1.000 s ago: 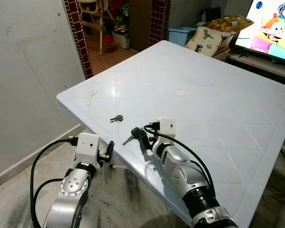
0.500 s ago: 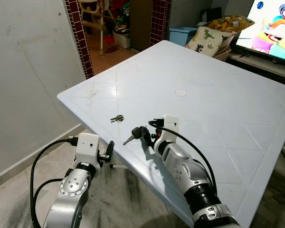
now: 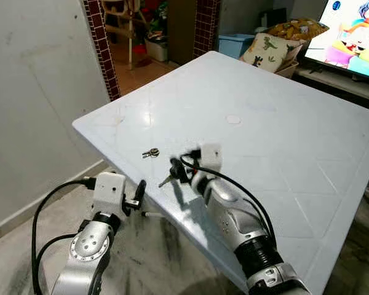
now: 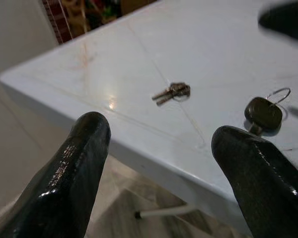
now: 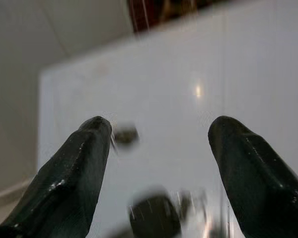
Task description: Hang keys on a hook
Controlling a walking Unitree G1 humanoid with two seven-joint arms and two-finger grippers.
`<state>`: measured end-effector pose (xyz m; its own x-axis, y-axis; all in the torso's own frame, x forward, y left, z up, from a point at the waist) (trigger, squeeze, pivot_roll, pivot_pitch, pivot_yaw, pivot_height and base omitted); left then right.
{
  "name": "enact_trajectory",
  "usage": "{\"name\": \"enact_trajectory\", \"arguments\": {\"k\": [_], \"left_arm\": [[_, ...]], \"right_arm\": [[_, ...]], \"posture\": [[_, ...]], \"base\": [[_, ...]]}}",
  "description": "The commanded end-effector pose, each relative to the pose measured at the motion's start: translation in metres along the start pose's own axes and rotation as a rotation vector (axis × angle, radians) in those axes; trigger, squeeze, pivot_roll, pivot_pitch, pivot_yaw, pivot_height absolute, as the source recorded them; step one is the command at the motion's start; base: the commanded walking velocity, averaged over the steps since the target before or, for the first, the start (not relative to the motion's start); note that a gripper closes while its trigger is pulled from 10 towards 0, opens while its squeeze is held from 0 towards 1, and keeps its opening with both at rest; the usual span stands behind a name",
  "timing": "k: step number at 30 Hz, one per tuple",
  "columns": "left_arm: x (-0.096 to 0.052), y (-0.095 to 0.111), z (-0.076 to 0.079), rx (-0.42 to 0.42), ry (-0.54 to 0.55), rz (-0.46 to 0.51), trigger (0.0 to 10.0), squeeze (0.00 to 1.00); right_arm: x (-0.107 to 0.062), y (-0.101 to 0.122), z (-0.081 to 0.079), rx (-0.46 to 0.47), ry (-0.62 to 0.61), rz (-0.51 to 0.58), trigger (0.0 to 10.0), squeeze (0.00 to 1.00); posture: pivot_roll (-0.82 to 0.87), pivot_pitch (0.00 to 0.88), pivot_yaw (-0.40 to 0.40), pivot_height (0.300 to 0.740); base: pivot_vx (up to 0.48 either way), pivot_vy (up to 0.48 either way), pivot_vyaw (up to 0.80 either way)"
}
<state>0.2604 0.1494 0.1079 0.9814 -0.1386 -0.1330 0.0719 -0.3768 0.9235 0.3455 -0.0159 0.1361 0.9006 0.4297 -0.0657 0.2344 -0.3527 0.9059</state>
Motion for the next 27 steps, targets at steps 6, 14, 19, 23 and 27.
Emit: {"name": "enact_trajectory", "arguments": {"k": [6,14,19,23,27], "left_arm": [[-0.006,0.003,-0.006,0.022,0.031,0.017,10.0,0.0],[-0.019,0.002,-0.01,0.012,0.016,0.007,10.0,0.0],[-0.025,-0.009,-0.017,-0.002,0.045,-0.044,10.0,0.0],[-0.023,-0.007,-0.018,-0.006,0.047,-0.047,10.0,0.0],[-0.019,-0.003,-0.014,-0.01,0.032,-0.039,10.0,0.0]], "right_arm": [[-0.021,0.031,0.012,-0.145,-0.015,0.141,10.0,0.0],[-0.05,0.033,0.029,-0.138,-0.074,0.13,10.0,0.0],[-0.076,0.018,0.052,-0.103,-0.181,0.071,10.0,0.0],[-0.081,0.017,0.053,-0.096,-0.203,0.059,10.0,0.0],[-0.08,0.019,0.052,-0.089,-0.22,0.061,10.0,0.0]], "posture": [[0.07,0.013,-0.008,0.74],[0.06,0.007,-0.003,0.74],[0.05,0.007,-0.003,0.74],[0.05,0.007,-0.002,0.74],[0.05,0.004,0.01,0.74]], "base": [[0.0,0.0,0.0],[0.0,0.0,0.0],[0.0,0.384,0.0],[0.0,0.48,0.0],[0.0,0.48,0.0]]}}
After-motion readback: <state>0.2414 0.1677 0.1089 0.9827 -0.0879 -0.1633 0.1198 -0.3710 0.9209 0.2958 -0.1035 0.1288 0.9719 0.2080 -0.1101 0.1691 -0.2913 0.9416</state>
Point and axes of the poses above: a point about 5 cm out from each wrist's last joint towards the gripper, its own x axis pointing out of the wrist towards the gripper, its own y axis along the axis of the wrist's last joint, z = x × y, the point moved 2 cm from there along x, pointing out of the wrist towards the gripper, and after that the axes turned 15 degrees about x, right-handed, at the moved point
